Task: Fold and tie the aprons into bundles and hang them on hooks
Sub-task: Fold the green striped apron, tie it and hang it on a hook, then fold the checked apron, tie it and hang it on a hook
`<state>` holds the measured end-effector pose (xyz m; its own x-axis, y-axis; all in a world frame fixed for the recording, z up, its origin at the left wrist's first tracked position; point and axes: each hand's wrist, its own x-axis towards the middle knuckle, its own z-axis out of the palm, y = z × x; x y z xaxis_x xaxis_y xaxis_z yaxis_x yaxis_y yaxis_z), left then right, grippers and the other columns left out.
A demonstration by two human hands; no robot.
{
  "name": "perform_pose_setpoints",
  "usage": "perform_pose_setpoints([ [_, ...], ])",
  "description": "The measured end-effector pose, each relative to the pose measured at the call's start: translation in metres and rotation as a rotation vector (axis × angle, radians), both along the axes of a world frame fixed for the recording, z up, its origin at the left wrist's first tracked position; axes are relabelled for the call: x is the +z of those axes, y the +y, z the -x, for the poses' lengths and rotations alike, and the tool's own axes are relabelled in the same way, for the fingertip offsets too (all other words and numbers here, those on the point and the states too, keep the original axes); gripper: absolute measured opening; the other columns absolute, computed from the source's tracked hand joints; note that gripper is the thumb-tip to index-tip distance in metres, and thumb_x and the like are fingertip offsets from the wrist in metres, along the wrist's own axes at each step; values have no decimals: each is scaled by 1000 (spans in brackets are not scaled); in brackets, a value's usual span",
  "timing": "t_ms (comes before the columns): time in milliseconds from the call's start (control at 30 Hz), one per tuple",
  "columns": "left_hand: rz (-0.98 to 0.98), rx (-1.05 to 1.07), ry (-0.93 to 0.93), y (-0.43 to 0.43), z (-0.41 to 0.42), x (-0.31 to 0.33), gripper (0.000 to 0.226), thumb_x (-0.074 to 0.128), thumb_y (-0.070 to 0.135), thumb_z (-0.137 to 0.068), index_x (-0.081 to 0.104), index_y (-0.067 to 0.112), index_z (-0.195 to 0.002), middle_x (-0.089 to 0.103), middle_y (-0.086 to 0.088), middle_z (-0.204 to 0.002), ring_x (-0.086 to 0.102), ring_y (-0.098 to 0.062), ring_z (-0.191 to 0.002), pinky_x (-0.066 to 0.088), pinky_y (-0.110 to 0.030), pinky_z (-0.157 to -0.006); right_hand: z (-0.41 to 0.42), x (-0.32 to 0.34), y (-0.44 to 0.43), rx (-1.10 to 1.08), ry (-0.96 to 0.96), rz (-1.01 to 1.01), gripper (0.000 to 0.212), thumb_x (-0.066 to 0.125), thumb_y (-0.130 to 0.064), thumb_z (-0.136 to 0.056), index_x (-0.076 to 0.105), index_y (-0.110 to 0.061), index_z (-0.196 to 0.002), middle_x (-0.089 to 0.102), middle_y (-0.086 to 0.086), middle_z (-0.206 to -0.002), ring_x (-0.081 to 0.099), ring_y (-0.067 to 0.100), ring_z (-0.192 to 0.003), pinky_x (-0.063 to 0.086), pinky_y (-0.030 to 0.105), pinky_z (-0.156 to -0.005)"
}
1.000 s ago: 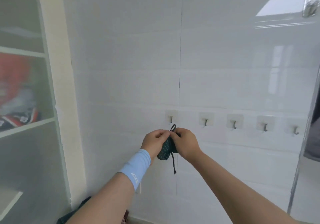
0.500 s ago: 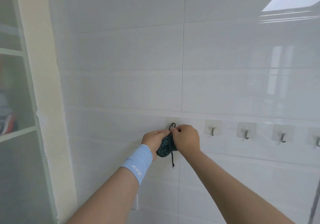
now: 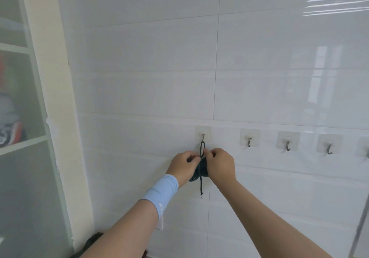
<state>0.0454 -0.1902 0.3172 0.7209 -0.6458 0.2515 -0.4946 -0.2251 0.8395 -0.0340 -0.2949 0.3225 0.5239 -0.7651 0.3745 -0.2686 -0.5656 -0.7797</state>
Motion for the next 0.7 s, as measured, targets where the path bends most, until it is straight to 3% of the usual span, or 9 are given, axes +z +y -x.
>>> perform_pose_setpoints([
  [100, 1, 34, -112, 4, 2, -7, 25, 52, 37, -96, 63, 27, -116, 56, 2, -118, 58, -13, -104, 50, -30, -92, 12, -6, 4, 76, 25, 129, 29, 51, -39, -99, 65, -14, -98, 60, 2, -97, 55, 21, -98, 47, 31, -79],
  [167, -33, 36, -113, 7, 5, -10, 31, 50, 38, -96, 60, 27, -122, 56, -1, -124, 56, -15, -109, 48, -36, -99, 24, -10, 7, 132, 138, 253, 33, 48, -39, -99, 60, -16, -120, 55, 2, -116, 46, 22, -112, 43, 35, -95],
  [267, -181, 23, -155, 15, 9, -10, 53, 46, 42, -98, 37, 25, -148, 40, -4, -146, 41, -22, -133, 36, -40, -112, 38, -12, 9, 147, 325, 396, 51, 43, -44, -101, 41, -19, -144, 47, 5, -136, 41, 26, -125, 38, 40, -104],
  [333, -193, 57, -158, 22, 13, -9, 65, 46, 43, -98, 22, 24, -155, 28, -2, -156, 25, -25, -143, 27, -42, -117, 45, -10, 13, 140, 322, 408, 55, 42, -43, -101, 34, -19, -150, 43, 5, -142, 39, 27, -129, 36, 40, -106],
  [400, -122, 115, -169, 32, 20, -12, 62, 47, 40, -98, 24, 24, -154, 27, -1, -155, 22, -24, -143, 25, -40, -117, 52, -10, 20, 107, 219, 462, 50, 45, -39, -100, 41, -19, -146, 46, 3, -138, 41, 25, -126, 36, 37, -104],
  [533, -14, 165, -144, 57, 30, -34, 34, 51, 38, -96, 49, 30, -129, 48, 6, -127, 47, -18, -120, 42, -38, -104, 61, -21, 46, 175, 42, 510, 21, 50, -31, -97, 63, -22, -110, 56, -4, -107, 54, 18, -97, 48, 34, -83],
  [633, -113, 141, -55, 84, 33, -72, 26, 50, 39, -97, 54, 30, -121, 55, 8, -119, 56, -13, -107, 48, -38, -98, 57, -53, 69, 301, 113, 383, 19, 48, -32, -97, 63, -22, -94, 59, -6, -93, 58, 16, -81, 52, 38, -73],
  [700, -205, 141, 6, 106, 32, -103, 29, 50, 38, -97, 55, 27, -124, 57, 6, -121, 57, -13, -107, 47, -37, -98, 51, -84, 82, 371, 236, 305, 22, 46, -34, -98, 64, -22, -96, 63, -5, -96, 59, 17, -84, 53, 37, -76],
])
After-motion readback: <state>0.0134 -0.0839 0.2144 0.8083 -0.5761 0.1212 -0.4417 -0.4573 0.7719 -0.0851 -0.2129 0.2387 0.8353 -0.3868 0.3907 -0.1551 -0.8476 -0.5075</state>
